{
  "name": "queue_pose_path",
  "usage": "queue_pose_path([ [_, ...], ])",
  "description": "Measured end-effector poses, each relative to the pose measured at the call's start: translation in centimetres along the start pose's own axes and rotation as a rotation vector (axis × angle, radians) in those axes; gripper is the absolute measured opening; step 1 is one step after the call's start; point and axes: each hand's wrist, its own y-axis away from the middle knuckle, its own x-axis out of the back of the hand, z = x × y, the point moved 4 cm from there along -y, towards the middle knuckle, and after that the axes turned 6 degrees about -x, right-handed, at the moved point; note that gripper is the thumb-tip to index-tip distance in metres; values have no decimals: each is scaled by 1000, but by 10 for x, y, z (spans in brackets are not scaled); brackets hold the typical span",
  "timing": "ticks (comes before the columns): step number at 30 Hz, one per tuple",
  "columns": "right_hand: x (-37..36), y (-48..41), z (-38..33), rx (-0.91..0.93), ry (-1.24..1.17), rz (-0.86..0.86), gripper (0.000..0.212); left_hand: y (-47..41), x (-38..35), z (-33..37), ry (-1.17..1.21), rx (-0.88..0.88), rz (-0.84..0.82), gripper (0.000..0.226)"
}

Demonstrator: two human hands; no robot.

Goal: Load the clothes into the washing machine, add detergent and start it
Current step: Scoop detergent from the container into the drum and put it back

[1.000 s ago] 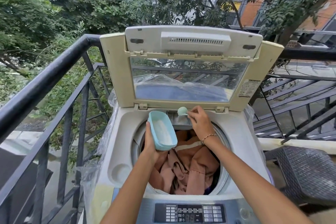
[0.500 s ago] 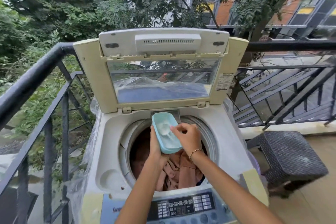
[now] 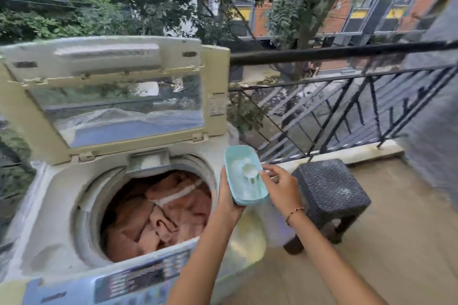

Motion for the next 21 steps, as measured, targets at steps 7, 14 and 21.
queue_pose_path([
  [7, 138, -40, 74, -80, 41, 50, 18, -15, -83, -111, -331, 25, 55, 46],
  [14, 215, -85, 133, -153, 40, 133, 17, -26, -137, -169, -568, -38, 162, 29],
  [21, 238, -142, 189, -242, 10, 166, 13, -82, -166, -210, -726, -97, 69, 15],
])
